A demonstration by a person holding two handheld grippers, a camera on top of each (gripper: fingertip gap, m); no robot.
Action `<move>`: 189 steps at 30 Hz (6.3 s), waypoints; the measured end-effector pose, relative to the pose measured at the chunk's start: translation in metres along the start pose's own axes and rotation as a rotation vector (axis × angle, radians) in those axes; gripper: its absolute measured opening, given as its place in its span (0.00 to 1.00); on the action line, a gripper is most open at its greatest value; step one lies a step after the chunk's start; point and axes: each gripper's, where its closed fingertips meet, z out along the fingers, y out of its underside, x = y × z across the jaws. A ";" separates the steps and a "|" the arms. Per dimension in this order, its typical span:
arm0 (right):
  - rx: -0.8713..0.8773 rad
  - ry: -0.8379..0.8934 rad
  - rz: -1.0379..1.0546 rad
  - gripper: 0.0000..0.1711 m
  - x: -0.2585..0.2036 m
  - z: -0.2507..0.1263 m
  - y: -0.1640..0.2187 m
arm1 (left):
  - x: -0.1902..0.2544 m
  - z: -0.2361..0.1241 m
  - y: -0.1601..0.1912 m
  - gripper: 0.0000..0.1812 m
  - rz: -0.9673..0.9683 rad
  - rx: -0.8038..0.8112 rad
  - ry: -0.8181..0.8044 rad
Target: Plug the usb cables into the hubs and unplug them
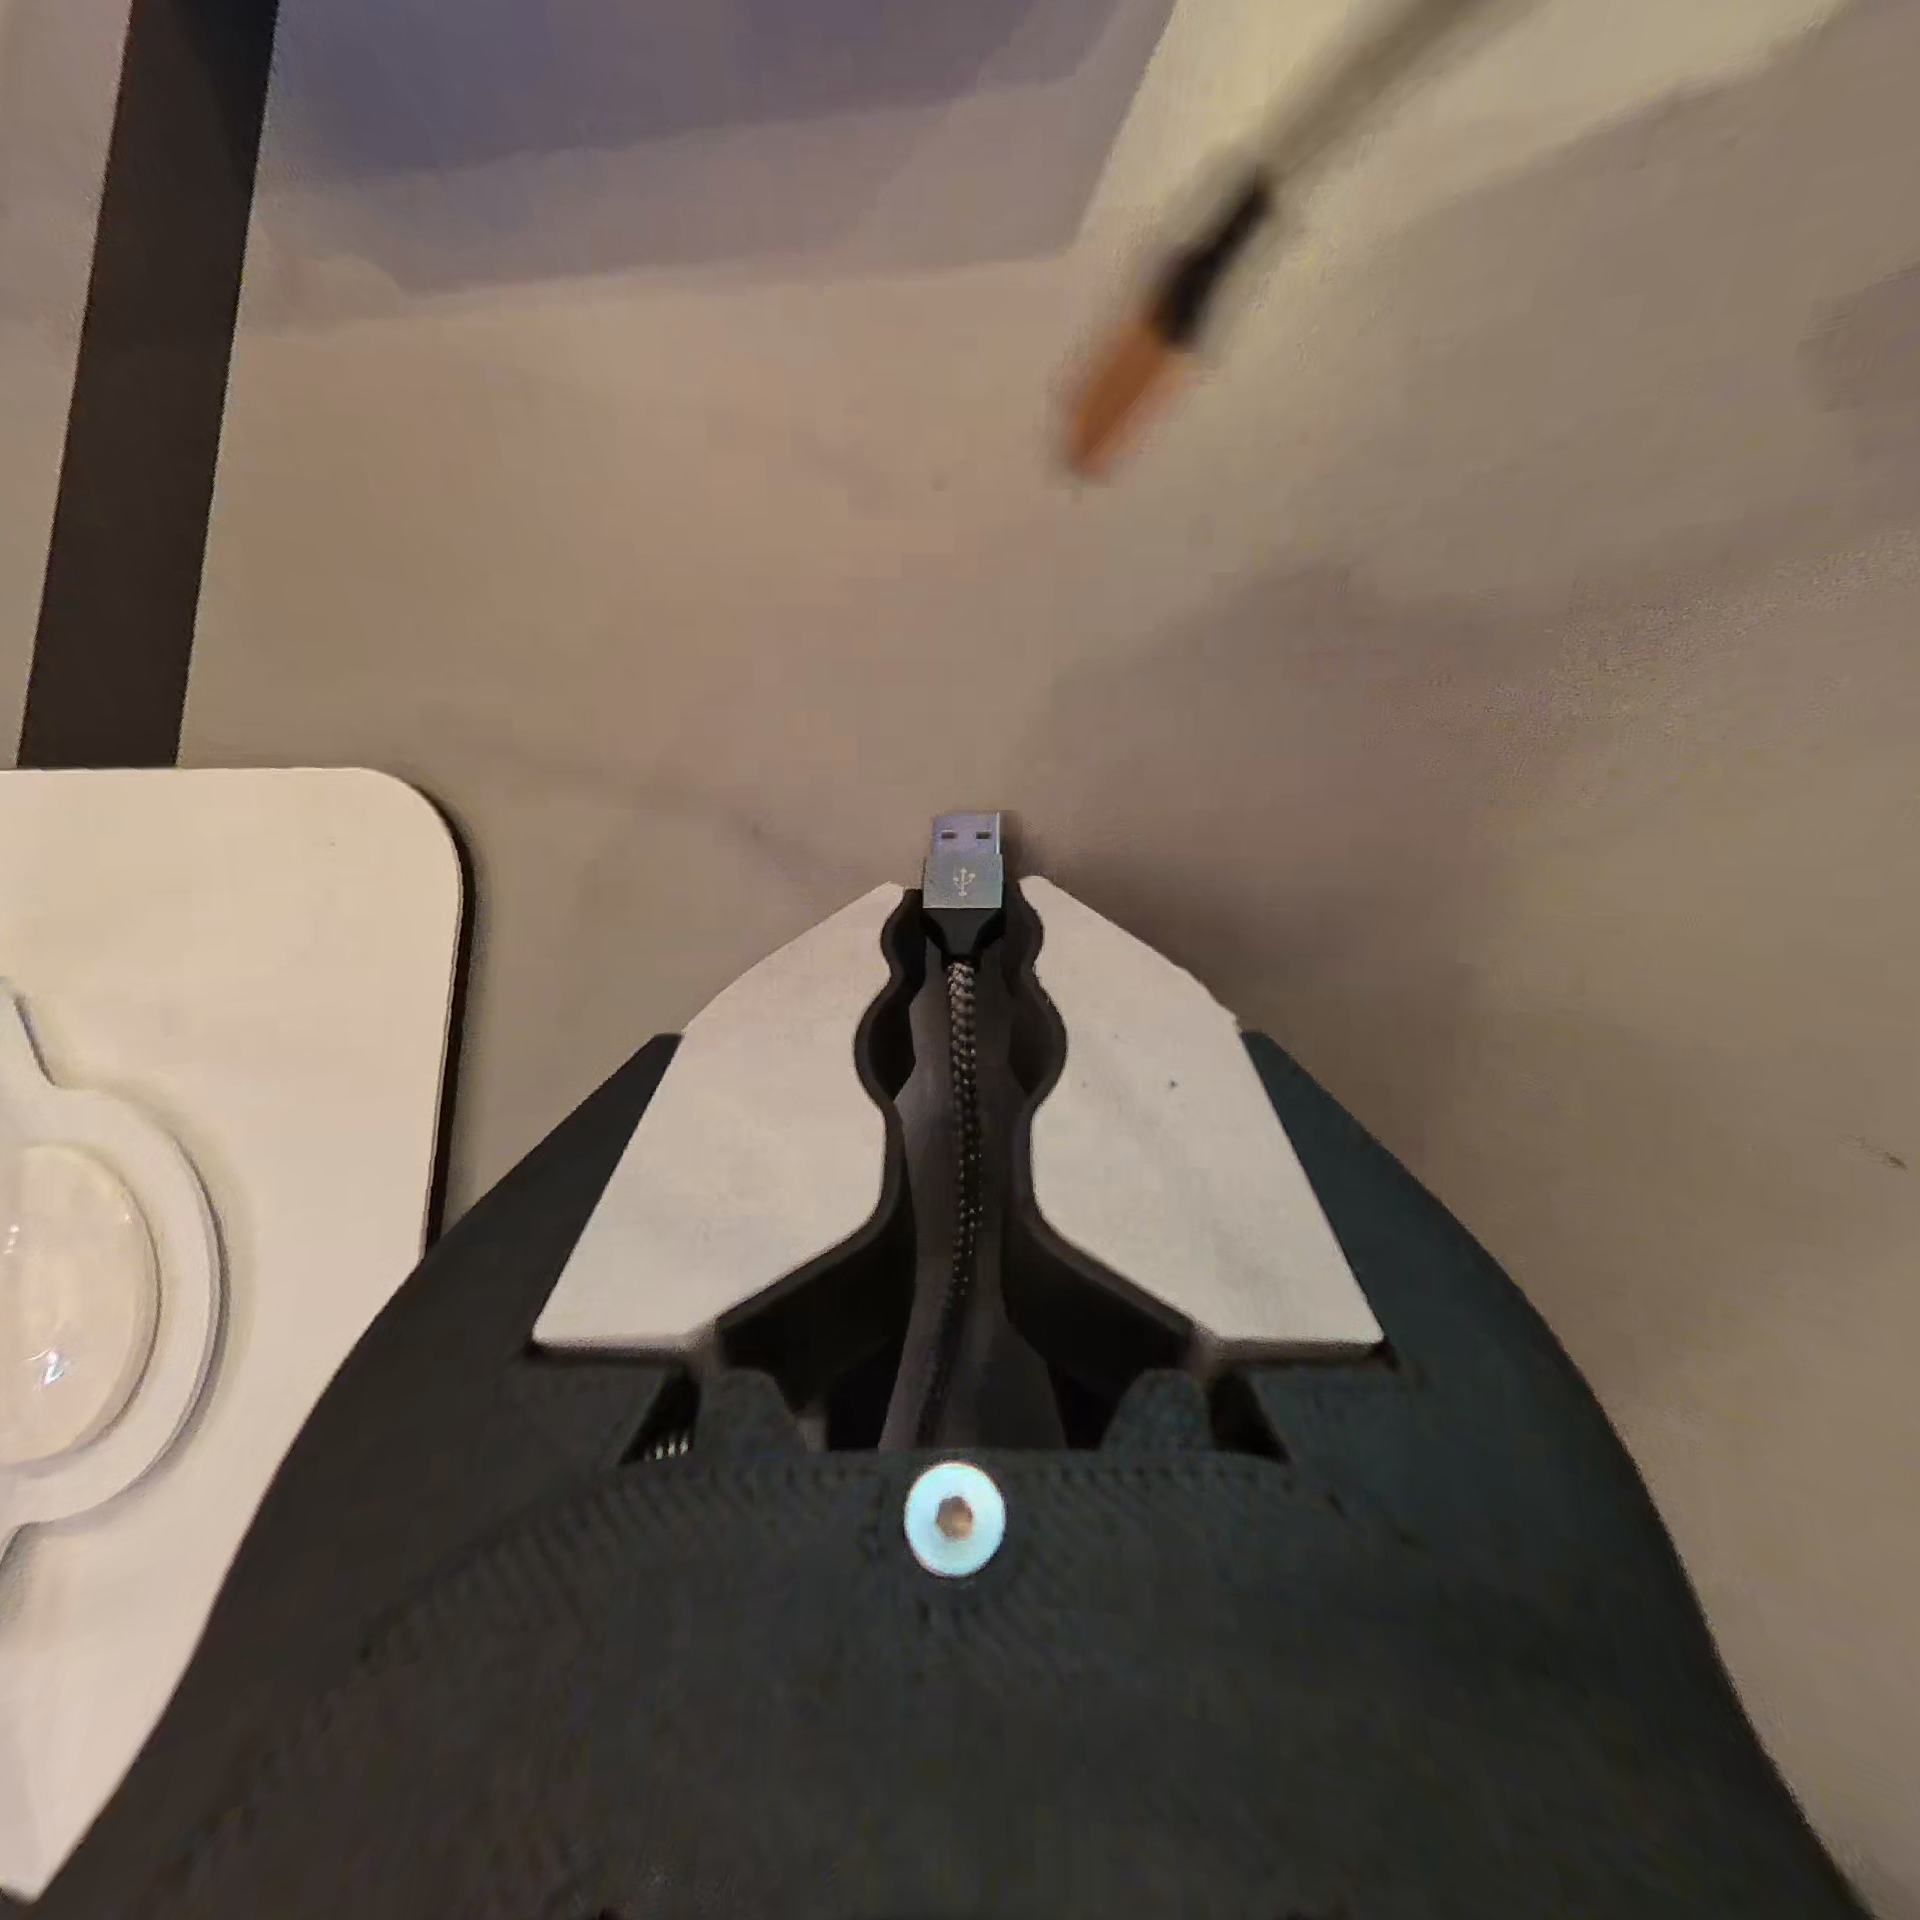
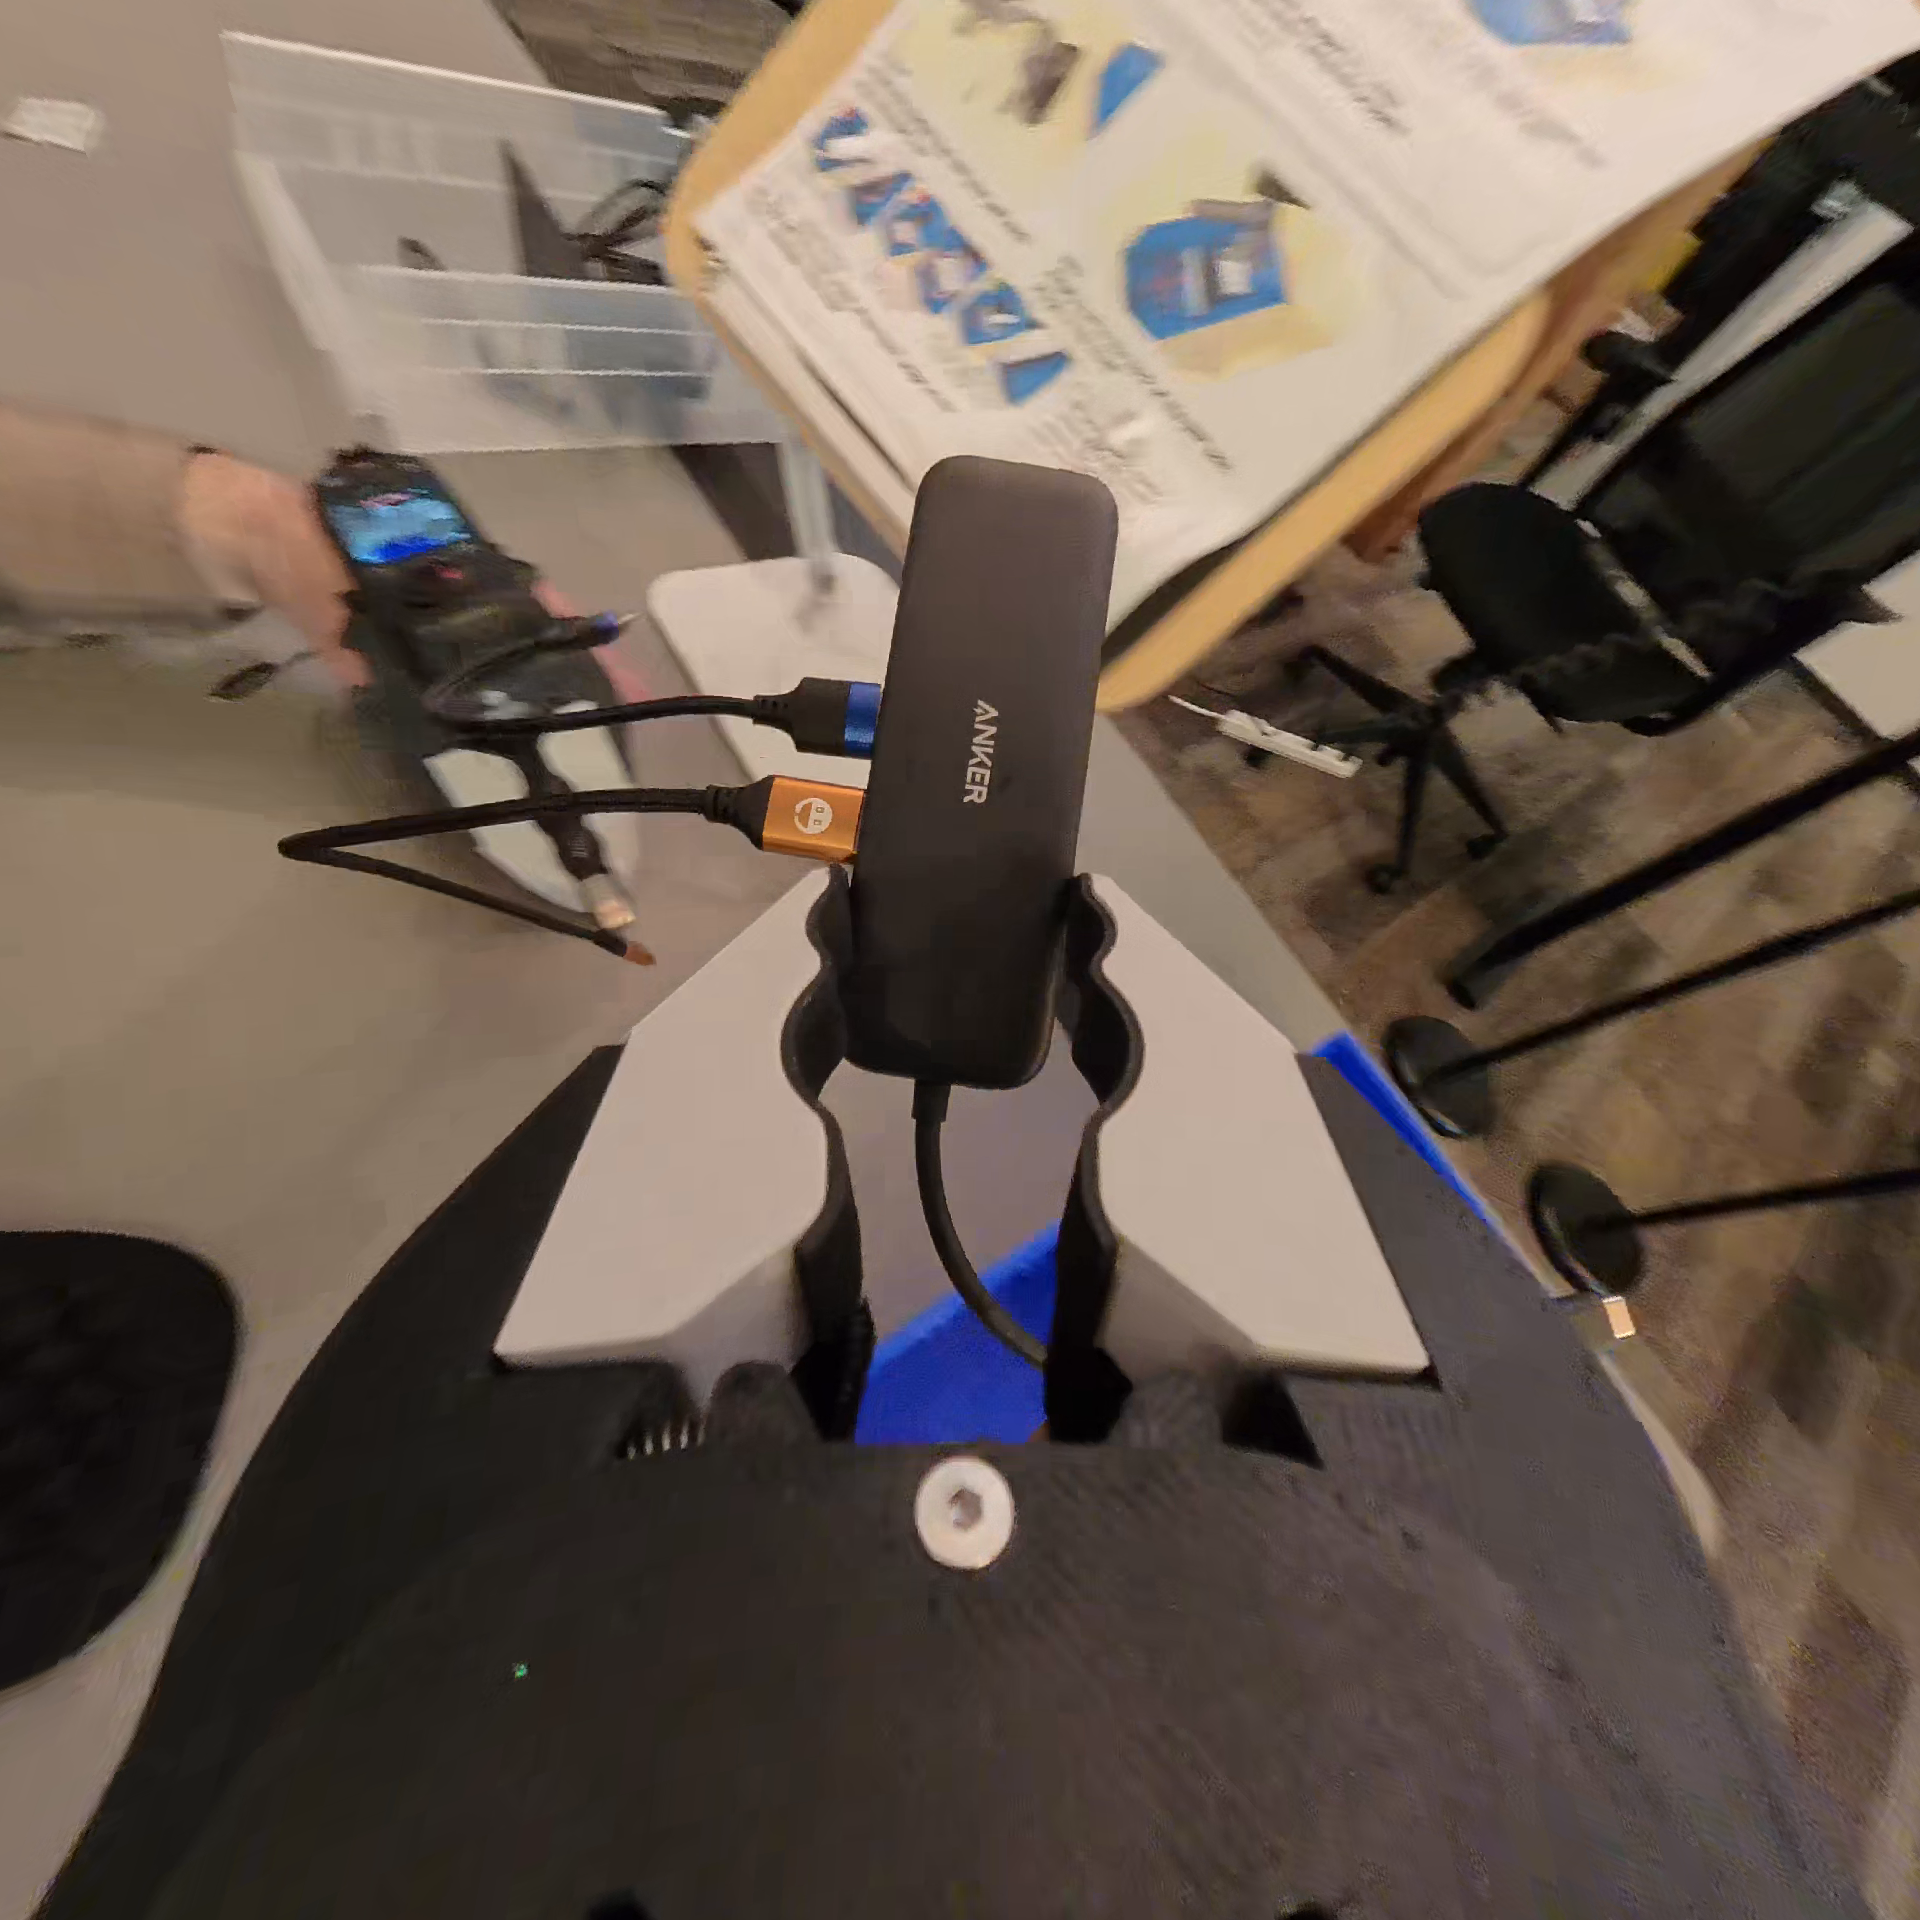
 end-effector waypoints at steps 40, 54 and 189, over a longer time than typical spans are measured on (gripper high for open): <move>-0.392 0.635 -0.017 0.24 0.228 -0.027 0.131 | -0.005 0.003 -0.004 0.08 -0.040 0.043 0.000; -0.680 0.378 0.005 0.24 0.188 0.051 0.227 | -0.005 0.004 -0.004 0.08 -0.044 0.042 0.001; 0.157 -0.213 -0.161 0.45 -0.220 -0.006 -0.027 | 0.105 -0.128 -0.108 0.30 0.208 -0.073 0.132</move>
